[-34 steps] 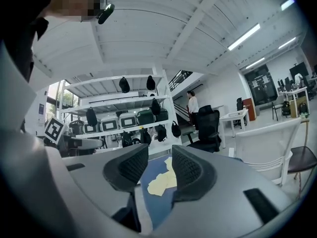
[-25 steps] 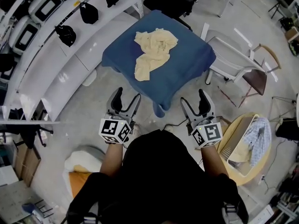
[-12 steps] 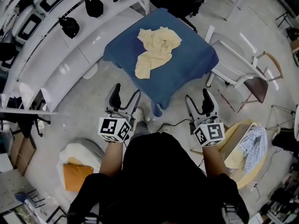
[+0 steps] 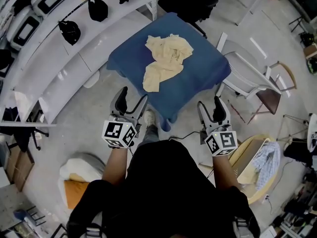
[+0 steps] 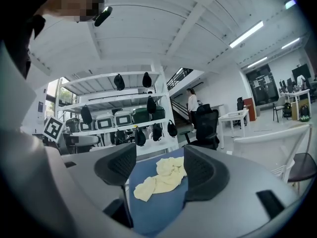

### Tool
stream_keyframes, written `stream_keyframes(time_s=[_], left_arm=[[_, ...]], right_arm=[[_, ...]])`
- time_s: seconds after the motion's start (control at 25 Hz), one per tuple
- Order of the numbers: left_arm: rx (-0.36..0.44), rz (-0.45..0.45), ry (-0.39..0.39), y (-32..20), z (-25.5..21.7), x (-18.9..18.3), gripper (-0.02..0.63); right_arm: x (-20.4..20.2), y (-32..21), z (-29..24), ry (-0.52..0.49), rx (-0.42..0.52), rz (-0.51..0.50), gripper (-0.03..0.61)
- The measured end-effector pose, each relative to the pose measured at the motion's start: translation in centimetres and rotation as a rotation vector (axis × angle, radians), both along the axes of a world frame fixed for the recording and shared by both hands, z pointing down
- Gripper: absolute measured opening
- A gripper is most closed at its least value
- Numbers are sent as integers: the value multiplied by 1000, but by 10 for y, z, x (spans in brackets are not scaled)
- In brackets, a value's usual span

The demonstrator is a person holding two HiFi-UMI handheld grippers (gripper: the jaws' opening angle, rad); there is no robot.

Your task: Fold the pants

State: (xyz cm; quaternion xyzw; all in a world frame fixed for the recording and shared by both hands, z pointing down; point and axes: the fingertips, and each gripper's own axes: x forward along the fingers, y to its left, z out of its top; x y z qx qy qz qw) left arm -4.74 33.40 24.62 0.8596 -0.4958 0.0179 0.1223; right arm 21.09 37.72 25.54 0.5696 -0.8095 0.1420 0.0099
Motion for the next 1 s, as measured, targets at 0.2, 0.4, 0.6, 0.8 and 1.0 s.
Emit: stream_keyframes(time_s=[0.2,0.4,0.6,0.8,1.0], left_arm=[[5,54,-3,-56,-2,-6,347],[7,98,-33,-109,6,-18,347],[-7,127,-32,-147,16,-35,345],[1,142,-41,-176,20,-55,345],[-14,163,-56,-199,25,-67,345]], right_arm=[[-15,-49,-1,-14,-13,32,290],[-47,-102,7,19,-31,14,284],[-84,-142,16,50,-56,-12,278],[-107,-172,22,57,-70,3,275],[-121,-190,27,44,-90,22,267]])
